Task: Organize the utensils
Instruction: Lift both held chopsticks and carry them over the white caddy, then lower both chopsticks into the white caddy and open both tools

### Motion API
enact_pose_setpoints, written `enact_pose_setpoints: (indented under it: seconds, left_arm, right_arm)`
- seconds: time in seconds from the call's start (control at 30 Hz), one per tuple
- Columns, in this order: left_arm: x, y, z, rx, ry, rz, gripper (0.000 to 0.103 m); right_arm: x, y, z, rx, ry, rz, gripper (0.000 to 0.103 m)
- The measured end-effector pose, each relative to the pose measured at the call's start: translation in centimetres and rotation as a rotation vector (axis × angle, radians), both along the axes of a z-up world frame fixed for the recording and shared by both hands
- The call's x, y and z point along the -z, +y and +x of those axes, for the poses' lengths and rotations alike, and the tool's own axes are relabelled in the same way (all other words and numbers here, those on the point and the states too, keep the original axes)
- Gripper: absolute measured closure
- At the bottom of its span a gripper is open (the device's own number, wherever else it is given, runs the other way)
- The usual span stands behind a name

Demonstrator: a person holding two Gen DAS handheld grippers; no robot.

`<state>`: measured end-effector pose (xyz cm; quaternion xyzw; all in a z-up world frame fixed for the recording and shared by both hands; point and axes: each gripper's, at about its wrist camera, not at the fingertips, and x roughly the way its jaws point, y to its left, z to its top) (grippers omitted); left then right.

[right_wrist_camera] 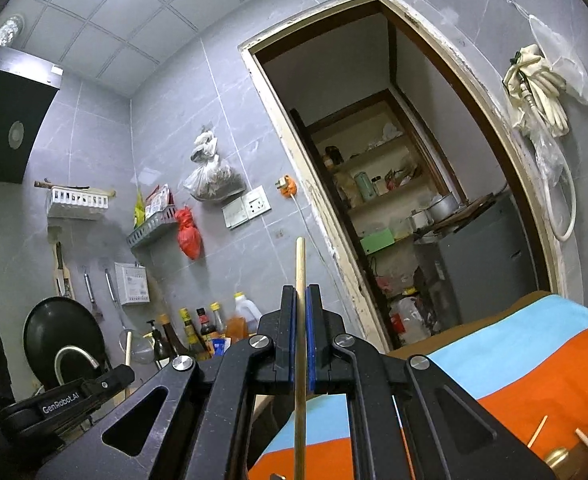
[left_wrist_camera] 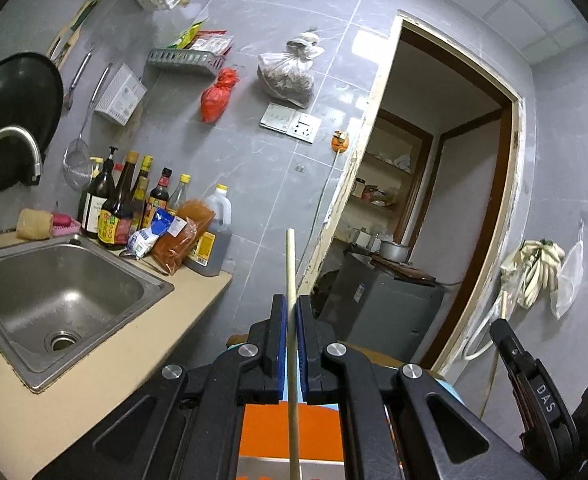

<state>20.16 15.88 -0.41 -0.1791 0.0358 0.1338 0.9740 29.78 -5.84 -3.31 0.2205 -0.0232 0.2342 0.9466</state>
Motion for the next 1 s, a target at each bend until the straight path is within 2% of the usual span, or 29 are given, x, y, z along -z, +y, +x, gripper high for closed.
enact_pose_setpoints:
  seconds: [0.13,0.57,0.63,0.73,0.83,0.9,0.97,1.0]
  left_arm:
    - [0.2,-0.3,-0.1,0.007,0.007,0.026,0.098]
    - [0.7,-0.2,-0.4,0.063,0.097,-0.001,0.098]
    - [0.7,-0.2,-0.5,0.076,0.112,-0.007,0.098]
    - [0.6,-0.3,-0.5,0.096,0.147,-0.012,0.096]
    - [0.4,-0.6,-0.5,0.124,0.173,-0.022,0.088]
    - [0.1,-0.8,-0.7,0.139,0.183,-0.030,0.069]
    - [-0.2,-1.0,-0.8,0.146,0.181,-0.040,0.060]
    - [-0.4,-1.1,-0.9,0.146,0.184,-0.041,0.060]
  right_arm:
    - [0.6,0.0,0.3,-0.006,0.021,-0.003,0.099]
    - [1.2,-0.4,0.5,-0.040,0.078,-0.042,0.098]
    - [1.2,-0.4,0.4,-0.047,0.091,-0.059,0.096]
    - [1.2,-0.6,0.4,-0.062,0.120,-0.071,0.084]
    - [1.1,-0.9,0.2,-0.069,0.140,-0.081,0.081]
    - [1.0,-1.2,0.0,-0.070,0.152,-0.092,0.079]
    - [0.6,-1.8,-0.3,-0.066,0.163,-0.101,0.076]
    - [0.4,-2.0,-0.4,-0.063,0.164,-0.103,0.074]
